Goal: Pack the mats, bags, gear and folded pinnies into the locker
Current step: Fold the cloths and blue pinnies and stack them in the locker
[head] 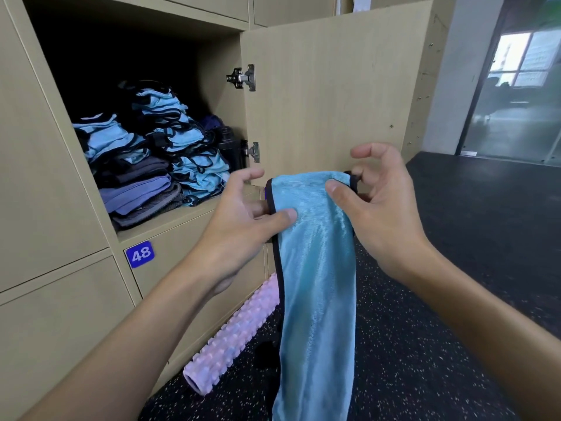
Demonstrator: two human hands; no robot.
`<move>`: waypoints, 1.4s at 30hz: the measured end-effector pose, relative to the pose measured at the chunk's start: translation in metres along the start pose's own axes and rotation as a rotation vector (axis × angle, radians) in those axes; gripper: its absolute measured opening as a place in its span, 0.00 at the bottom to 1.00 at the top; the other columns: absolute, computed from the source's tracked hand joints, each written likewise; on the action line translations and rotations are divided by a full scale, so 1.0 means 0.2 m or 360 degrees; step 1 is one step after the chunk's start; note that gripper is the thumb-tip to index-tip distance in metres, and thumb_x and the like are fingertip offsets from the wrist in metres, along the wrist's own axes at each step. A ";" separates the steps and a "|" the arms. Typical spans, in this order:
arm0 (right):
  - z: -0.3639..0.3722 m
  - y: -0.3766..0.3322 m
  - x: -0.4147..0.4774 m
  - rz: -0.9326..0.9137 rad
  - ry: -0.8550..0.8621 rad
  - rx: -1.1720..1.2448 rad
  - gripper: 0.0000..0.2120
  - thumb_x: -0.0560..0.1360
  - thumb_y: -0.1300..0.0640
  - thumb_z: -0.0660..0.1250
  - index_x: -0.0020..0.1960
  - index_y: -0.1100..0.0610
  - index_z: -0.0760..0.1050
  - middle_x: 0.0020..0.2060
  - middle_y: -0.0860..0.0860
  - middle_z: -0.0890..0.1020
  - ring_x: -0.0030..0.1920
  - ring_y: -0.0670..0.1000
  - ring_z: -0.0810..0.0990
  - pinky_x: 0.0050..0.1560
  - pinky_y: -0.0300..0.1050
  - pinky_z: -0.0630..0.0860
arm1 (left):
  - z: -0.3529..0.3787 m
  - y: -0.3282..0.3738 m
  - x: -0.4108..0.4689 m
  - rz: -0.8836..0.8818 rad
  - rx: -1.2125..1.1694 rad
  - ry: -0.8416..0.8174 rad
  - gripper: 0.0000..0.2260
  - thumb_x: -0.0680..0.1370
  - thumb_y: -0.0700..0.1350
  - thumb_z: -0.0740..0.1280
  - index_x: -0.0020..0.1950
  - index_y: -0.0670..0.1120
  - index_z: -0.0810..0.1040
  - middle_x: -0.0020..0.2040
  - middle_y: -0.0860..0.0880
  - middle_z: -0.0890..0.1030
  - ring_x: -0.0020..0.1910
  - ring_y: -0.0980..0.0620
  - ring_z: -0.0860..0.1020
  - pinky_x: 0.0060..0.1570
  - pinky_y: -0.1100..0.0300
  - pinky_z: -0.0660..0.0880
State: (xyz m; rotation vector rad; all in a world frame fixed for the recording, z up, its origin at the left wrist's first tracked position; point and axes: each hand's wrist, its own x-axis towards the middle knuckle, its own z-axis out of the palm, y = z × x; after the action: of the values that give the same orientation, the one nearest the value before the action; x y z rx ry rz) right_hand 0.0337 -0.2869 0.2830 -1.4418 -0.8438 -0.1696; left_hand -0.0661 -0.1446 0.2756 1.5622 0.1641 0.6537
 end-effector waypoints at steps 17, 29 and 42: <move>-0.03 0.10 -0.04 0.0277 -0.0350 0.0133 0.33 0.78 0.62 0.68 0.74 0.40 0.56 0.49 0.53 0.86 0.48 0.52 0.86 0.56 0.53 0.80 | -0.01 -0.12 -0.01 -0.0323 -0.0118 0.0036 0.38 0.75 0.36 0.72 0.77 0.58 0.56 0.47 0.41 0.86 0.44 0.47 0.84 0.46 0.53 0.82; -0.05 0.13 -0.06 0.0256 -0.0549 0.0013 0.35 0.79 0.65 0.66 0.75 0.42 0.53 0.28 0.42 0.79 0.30 0.43 0.73 0.35 0.33 0.70 | 0.01 -0.17 -0.07 -0.0331 -0.0029 -0.0119 0.37 0.72 0.30 0.73 0.72 0.60 0.66 0.51 0.40 0.85 0.49 0.45 0.85 0.50 0.54 0.82; -0.08 0.17 -0.05 0.0470 -0.0416 0.0257 0.42 0.75 0.66 0.72 0.75 0.37 0.53 0.45 0.56 0.86 0.46 0.54 0.86 0.52 0.48 0.82 | 0.02 -0.16 -0.07 -0.0203 -0.0153 -0.0041 0.38 0.73 0.28 0.71 0.71 0.62 0.65 0.52 0.40 0.85 0.47 0.47 0.85 0.44 0.57 0.82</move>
State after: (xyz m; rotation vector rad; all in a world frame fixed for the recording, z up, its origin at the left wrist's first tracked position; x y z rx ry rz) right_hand 0.0524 -0.2986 0.2517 -1.4351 -0.8227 0.3095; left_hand -0.0674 -0.1515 0.2408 1.4547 0.2083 0.5338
